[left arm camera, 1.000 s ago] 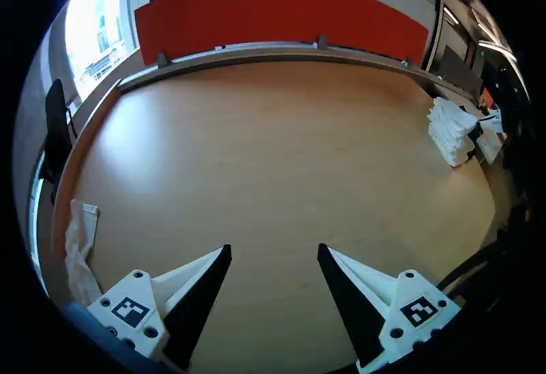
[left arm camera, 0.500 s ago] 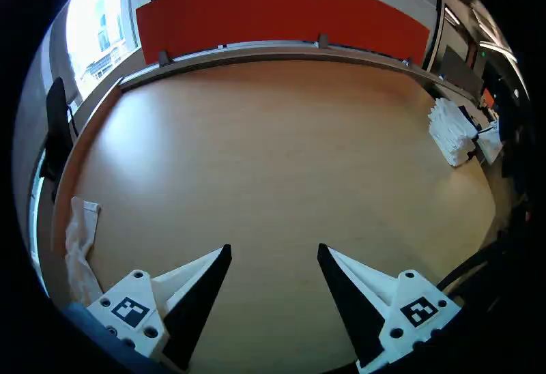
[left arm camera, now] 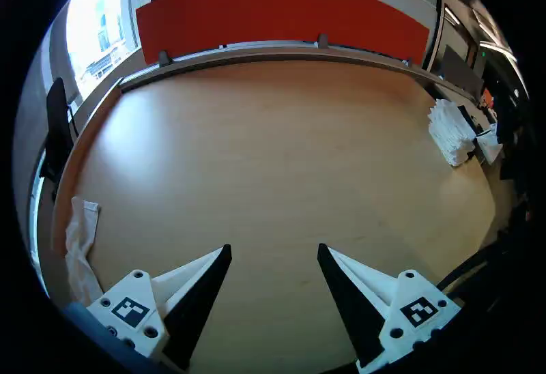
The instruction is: Fold towel
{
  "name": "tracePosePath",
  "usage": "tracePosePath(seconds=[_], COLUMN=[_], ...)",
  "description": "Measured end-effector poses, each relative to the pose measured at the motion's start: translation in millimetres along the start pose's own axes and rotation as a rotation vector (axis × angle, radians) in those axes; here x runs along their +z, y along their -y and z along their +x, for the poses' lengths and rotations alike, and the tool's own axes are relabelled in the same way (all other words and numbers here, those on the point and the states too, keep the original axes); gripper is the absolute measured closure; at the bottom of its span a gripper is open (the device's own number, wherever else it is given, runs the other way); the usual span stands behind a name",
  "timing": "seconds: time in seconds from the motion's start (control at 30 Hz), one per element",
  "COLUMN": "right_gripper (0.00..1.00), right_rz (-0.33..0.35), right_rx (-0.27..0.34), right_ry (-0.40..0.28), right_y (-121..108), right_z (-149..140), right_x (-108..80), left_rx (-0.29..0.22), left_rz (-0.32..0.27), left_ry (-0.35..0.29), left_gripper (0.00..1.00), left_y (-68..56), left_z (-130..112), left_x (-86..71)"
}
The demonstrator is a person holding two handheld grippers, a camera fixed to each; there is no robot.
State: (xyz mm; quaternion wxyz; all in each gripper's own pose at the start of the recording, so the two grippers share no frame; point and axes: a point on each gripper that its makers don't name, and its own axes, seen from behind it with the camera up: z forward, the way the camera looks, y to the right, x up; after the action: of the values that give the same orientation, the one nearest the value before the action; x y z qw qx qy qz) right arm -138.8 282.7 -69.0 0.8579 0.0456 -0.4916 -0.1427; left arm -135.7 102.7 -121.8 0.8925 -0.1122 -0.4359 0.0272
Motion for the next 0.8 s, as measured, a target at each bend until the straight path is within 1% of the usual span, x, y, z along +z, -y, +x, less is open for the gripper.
tracePosePath(seconds=[0.2, 0.37, 0.5, 0.63, 0.7, 0.77, 0.8], right_gripper=[0.96, 0.95, 0.84, 0.57, 0.46, 0.31, 0.27], right_rz=[-0.001, -0.010, -0.023, -0.047, -0.054, -0.057, -0.062], right_rx=[0.000, 0.014, 0.020, 0.023, 0.024, 0.024, 0.025], right_ry=[-0.002, -0.008, -0.015, -0.019, -0.024, -0.032, -0.037], right_y=[1, 0, -3, -8, -9, -10, -10], right_z=[0, 0, 0, -2, -3, -3, -3], right_x=[-1.5, -2.5, -5.9, -9.9, -11.8, -13.9, -15.0], left_rx=[0.000, 0.000, 0.000, -0.001, 0.000, 0.001, 0.001], left_rz=[-0.001, -0.002, -0.001, -0.003, -0.004, -0.004, -0.005], left_ry=[-0.001, -0.004, -0.006, -0.009, -0.010, -0.011, -0.011], left_gripper=[0.06, 0.06, 0.06, 0.06, 0.06, 0.06, 0.06], left_y=[-0.3, -0.1, 0.8, 1.1, 1.1, 0.8, 0.7], left_z=[0, 1, 2, 3, 3, 3, 3], left_x=[0.1, -0.5, -1.0, -1.3, -1.4, -1.5, -1.5])
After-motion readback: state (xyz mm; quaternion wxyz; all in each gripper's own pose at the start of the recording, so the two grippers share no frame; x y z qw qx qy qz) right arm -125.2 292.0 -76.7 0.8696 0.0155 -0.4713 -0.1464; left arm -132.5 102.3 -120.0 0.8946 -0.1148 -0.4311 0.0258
